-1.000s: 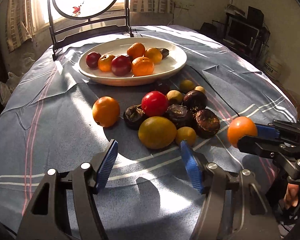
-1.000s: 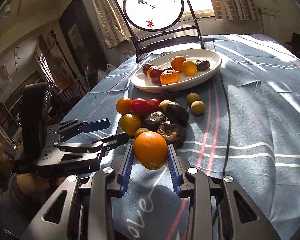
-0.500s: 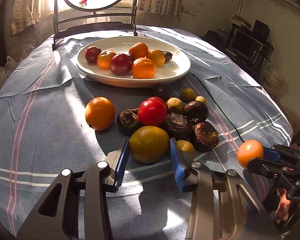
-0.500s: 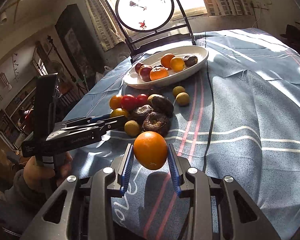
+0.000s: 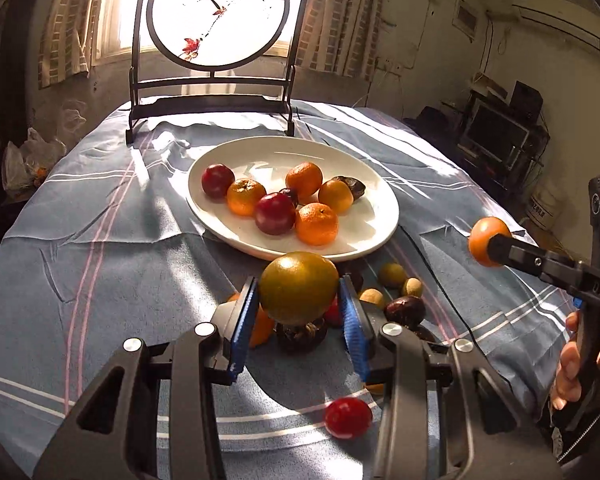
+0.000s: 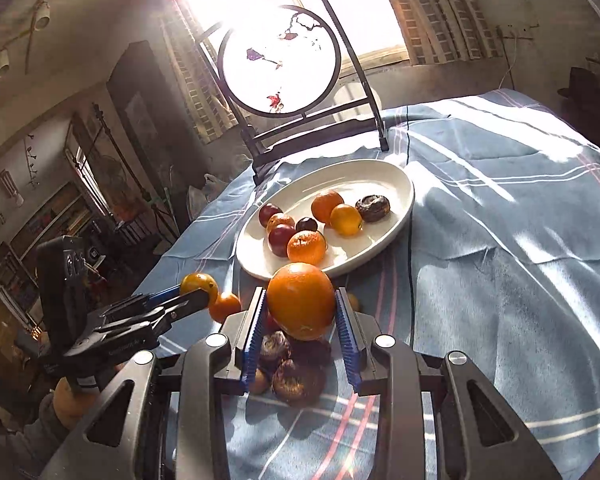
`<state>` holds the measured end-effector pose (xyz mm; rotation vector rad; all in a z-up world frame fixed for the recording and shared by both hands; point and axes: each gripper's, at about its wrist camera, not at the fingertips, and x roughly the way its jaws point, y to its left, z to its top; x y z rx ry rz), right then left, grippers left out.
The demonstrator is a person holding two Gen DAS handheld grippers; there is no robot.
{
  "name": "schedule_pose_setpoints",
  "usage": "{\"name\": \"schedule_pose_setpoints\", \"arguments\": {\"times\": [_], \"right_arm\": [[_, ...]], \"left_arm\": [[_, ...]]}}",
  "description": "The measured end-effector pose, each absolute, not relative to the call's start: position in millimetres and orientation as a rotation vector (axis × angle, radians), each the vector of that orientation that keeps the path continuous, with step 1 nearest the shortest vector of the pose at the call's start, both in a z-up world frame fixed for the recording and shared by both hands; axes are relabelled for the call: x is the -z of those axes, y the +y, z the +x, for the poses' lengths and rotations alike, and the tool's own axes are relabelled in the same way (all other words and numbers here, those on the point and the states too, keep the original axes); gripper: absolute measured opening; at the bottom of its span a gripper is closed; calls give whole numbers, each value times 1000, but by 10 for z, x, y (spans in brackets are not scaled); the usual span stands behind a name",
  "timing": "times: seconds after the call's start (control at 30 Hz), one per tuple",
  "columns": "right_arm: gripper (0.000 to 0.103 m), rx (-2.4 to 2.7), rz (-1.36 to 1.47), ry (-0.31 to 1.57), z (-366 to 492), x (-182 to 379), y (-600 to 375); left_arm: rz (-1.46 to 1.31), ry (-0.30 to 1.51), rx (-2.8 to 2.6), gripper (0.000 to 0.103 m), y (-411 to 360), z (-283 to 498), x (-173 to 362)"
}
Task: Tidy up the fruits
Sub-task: 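Place the grapefruit on the plate while the right gripper places the orange there, then grasp an orange with the left gripper while the right gripper grasps a dark brown fruit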
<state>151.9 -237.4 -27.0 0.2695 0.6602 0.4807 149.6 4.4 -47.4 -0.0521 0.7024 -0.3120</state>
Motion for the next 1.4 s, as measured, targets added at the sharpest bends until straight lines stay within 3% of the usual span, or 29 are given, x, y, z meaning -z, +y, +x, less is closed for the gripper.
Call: {"name": "schedule_pose_setpoints", "arguments": {"times": [0.43, 0.47, 0.53, 0.87, 1.13, 1.2, 1.23, 1.27, 1.4], "right_arm": [[37, -429, 226, 756, 2575, 447, -2051], [40, -424, 230, 750, 2588, 447, -2058], [49, -418, 244, 719, 2519, 407, -2105], [53, -418, 228, 675, 1519, 467, -2399], [53, -442, 228, 703, 1054, 654, -2397], [53, -443, 227, 707, 996, 664, -2394], [53, -444, 222, 707, 986, 663, -2384], [53, -443, 213, 711, 988, 667, -2373], [53, -474, 155, 772, 1059, 728, -2239]], "left_arm": [[25, 785, 229, 41, -35, 2493, 558], [22, 779, 217, 48, -28, 2507, 555], [11, 755, 197, 58, 19, 2454, 507], [146, 736, 231, 64, 142, 1560, 568], [160, 784, 224, 64, 156, 1601, 768], [160, 864, 215, 55, 107, 1756, 868], [147, 890, 221, 41, 96, 1818, 897], [149, 907, 214, 37, 78, 1865, 923], [116, 889, 234, 36, 106, 1844, 903]]}}
